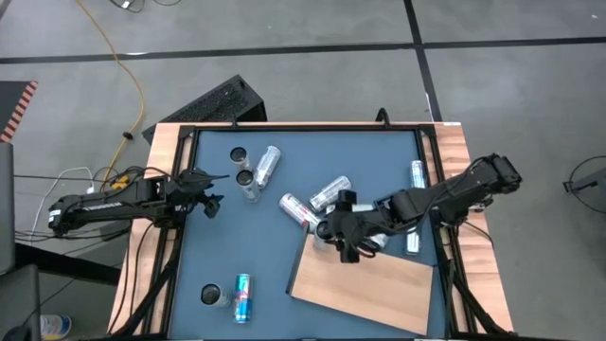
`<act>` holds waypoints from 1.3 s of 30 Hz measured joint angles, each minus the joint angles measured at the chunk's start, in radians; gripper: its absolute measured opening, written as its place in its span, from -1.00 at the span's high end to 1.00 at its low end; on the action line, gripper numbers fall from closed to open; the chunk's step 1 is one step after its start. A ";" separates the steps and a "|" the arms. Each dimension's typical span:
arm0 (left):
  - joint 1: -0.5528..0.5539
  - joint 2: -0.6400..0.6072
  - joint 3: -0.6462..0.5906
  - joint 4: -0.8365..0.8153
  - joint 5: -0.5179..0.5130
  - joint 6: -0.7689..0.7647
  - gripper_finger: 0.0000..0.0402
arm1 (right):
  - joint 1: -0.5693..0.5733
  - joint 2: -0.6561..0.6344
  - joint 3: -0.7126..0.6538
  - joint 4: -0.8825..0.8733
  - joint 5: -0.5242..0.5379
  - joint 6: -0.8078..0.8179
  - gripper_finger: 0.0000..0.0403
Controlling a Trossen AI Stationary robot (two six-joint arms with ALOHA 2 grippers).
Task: Place canned beverage on shelf
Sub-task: Put the top white blue soda can on the shelf
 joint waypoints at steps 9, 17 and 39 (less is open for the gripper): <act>0.000 0.000 0.000 0.000 0.000 0.000 -0.34 | -0.005 0.000 0.000 0.000 -0.014 0.018 -0.48; 0.000 0.000 0.000 0.000 0.000 0.000 -0.34 | -0.005 0.000 0.000 0.011 -0.014 0.021 -0.47; 0.000 0.002 0.000 0.000 0.000 0.000 -0.34 | -0.011 0.059 0.000 0.036 -0.014 0.067 -0.40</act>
